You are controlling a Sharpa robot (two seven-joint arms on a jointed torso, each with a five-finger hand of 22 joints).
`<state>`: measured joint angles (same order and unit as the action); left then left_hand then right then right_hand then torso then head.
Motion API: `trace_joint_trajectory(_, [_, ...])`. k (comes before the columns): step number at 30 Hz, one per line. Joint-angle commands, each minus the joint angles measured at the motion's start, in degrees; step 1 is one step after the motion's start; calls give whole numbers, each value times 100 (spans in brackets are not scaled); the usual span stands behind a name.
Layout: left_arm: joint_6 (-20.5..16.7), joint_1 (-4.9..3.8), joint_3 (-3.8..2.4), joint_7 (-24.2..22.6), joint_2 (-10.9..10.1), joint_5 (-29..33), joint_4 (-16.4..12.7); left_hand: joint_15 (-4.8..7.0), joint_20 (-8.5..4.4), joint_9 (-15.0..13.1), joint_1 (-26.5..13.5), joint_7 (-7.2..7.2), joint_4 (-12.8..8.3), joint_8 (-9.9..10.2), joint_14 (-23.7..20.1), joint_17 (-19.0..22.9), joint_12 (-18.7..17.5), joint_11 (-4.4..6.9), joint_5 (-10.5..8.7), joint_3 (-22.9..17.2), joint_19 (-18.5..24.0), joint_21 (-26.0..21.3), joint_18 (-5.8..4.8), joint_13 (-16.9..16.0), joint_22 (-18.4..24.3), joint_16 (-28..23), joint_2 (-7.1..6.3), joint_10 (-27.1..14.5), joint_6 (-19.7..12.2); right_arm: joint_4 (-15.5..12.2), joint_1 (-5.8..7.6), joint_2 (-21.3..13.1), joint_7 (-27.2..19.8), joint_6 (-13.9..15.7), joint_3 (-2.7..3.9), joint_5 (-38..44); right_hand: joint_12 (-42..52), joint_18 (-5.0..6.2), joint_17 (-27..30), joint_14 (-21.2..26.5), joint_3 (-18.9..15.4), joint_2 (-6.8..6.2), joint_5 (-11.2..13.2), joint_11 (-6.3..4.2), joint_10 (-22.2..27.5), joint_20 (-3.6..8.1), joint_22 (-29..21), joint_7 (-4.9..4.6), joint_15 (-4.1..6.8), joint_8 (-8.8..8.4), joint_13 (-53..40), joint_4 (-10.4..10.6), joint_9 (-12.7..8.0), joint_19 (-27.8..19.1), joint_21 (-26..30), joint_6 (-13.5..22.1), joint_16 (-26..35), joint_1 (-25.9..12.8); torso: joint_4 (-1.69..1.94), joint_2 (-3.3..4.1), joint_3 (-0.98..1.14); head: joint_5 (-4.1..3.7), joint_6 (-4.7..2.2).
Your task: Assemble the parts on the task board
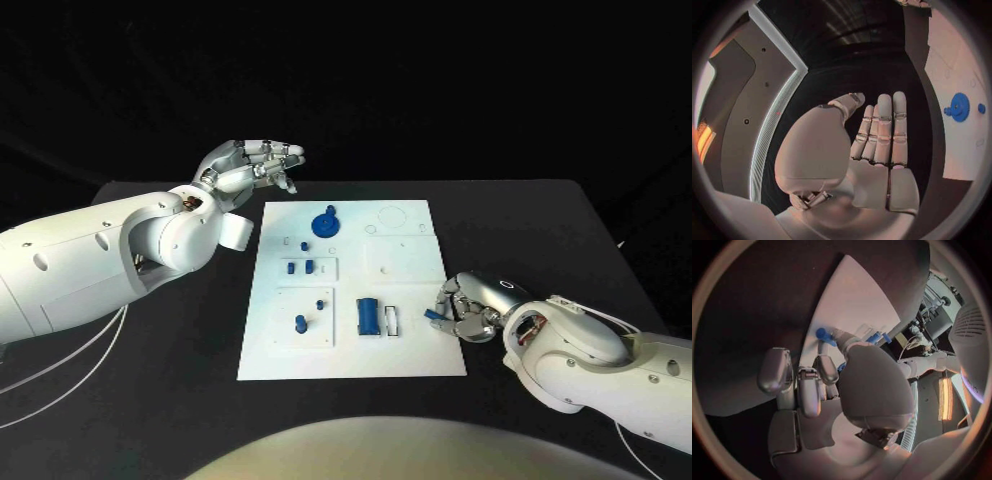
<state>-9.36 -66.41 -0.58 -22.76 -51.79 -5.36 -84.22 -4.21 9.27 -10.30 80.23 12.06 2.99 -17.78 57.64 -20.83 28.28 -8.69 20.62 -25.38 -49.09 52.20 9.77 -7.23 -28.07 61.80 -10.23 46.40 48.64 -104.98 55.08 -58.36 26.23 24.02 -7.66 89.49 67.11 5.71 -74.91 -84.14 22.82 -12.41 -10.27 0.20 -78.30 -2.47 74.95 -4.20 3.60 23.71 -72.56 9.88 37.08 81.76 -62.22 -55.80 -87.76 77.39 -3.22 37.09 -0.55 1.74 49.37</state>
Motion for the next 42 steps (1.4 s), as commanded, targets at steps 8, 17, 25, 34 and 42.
trace_joint_trajectory(8, [41, -5, -3, -24, 4, 19, -11, 0, 16, 6, 5, -6, -47, -18, -59, 5, 31, -4, 26, 2, 14, -12, 74, 5, 2, -19, 46, -48, -31, -17, -72, 33, 161, 34, -55, 73, 144, -73, -957, -472, 535, 133, -447, -97, -94, 48, 586, 76, 70, 65, -95, -42, 12, 49, -54, -118, -14, -38, 7, 2, -3, -6, 2])
trace_joint_trajectory(17, [41, -5, -3, -21, 9, 19, -8, 0, 16, 6, 5, -6, -47, -18, -59, 5, 31, -4, 26, 2, 14, -12, 74, 5, 2, -19, 46, -48, -31, -208, 17, 77, 83, 403, -49, -195, 199, -82, -990, -480, 739, 150, -730, -117, -149, 68, 621, 98, 89, 129, -139, -109, 77, 75, -100, -96, -26, -159, -3, 0, -6, -1, 4])
trace_joint_trajectory(25, [51, -4, -3, -20, 21, 18, 6, 0, 16, 6, 5, -6, -47, -18, -59, 5, 31, -4, 26, 2, 14, -12, 74, 5, 2, -19, 46, -48, -31, -368, 120, 201, 36, 550, -37, -524, 200, -81, -995, -481, 765, 151, -748, -113, -156, 69, 622, 92, 88, 145, -140, -101, 97, 74, -90, -77, -28, -228, 5, -2, -6, -15, -7])
trace_joint_trajectory(34, [62, -4, -3, -17, 37, 17, 6, 0, 16, 6, 5, -6, -47, -18, -59, 5, 31, -4, 26, 2, 14, -12, 74, 5, 2, -19, 46, -48, -31, -200, 120, 490, -32, 482, -36, -1090, 216, -83, -1007, -484, 785, 156, -731, -109, -173, 68, 631, 88, 84, 172, -154, -66, 129, 78, -89, -57, -33, -370, 0, 0, -1, -16, -16])
trace_joint_trajectory(42, [70, -4, -3, -8, 35, 17, -1, -1, 16, 7, 3, -4, -52, -26, -60, 8, 45, -5, 26, 0, 16, -8, 74, 8, 0, -14, 53, -58, -36, -31, 55, 713, -40, 315, -38, -1339, 421, -91, -1042, -492, 603, 150, -769, -109, -300, 64, 667, 91, 81, 255, -312, 312, 190, 102, -123, -112, -46, -1052, 0, 4, 1, -13, 0])
